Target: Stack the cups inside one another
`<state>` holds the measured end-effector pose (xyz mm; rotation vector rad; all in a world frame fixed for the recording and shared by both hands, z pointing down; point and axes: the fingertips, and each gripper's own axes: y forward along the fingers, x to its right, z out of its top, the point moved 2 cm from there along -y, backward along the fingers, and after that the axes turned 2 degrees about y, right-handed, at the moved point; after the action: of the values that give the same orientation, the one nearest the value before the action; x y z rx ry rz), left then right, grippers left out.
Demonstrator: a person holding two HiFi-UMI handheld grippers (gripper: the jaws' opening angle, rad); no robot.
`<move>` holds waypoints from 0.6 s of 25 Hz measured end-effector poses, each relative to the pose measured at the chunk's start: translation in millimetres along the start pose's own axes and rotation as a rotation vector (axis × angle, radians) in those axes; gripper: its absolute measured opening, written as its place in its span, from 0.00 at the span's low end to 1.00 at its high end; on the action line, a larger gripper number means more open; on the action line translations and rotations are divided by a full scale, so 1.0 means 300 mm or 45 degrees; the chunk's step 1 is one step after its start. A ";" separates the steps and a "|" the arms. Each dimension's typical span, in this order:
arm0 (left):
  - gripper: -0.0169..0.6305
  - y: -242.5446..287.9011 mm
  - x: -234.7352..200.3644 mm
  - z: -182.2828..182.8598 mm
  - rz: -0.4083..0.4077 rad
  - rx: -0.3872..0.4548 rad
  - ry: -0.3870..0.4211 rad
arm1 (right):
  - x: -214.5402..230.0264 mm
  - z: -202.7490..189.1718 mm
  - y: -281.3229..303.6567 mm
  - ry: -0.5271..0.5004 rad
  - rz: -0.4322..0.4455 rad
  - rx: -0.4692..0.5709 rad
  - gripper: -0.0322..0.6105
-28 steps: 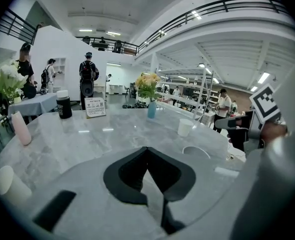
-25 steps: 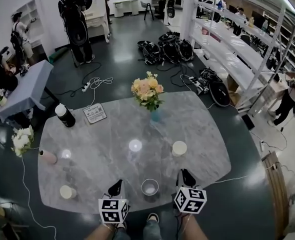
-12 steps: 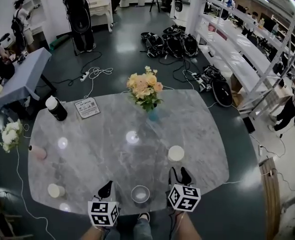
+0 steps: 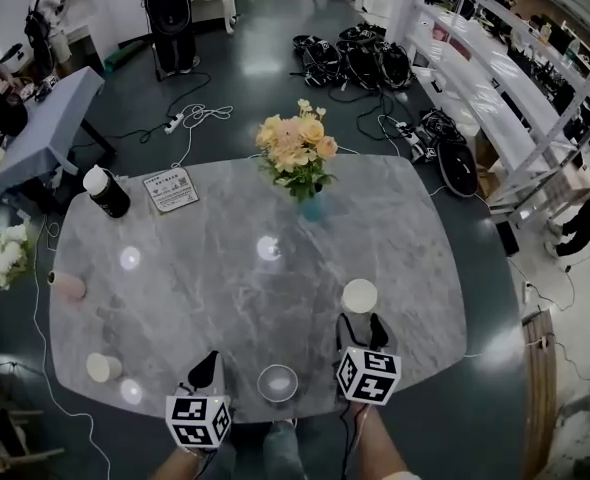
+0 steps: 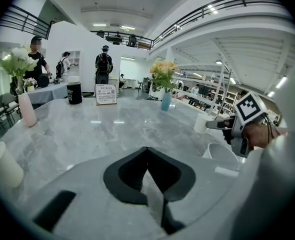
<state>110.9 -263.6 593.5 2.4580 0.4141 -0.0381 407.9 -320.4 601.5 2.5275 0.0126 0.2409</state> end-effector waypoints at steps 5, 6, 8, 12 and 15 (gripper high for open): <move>0.02 0.014 -0.002 -0.014 0.018 -0.011 -0.008 | 0.013 -0.003 0.056 -0.036 0.003 -0.039 0.43; 0.02 0.013 -0.003 -0.016 0.021 -0.013 -0.008 | 0.014 -0.003 0.065 -0.047 0.005 -0.046 0.43; 0.02 0.012 -0.004 -0.021 0.029 -0.017 -0.010 | 0.015 -0.001 0.080 -0.070 0.009 -0.055 0.44; 0.02 0.012 -0.012 -0.034 0.044 -0.029 -0.014 | 0.016 0.007 0.107 -0.090 0.016 -0.059 0.44; 0.02 0.010 -0.020 -0.042 0.054 -0.034 -0.020 | 0.014 0.018 0.118 -0.104 0.013 -0.050 0.44</move>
<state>105.3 -260.1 606.2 2.4380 0.3528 -0.0341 411.5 -352.3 618.0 2.4966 -0.0370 0.1410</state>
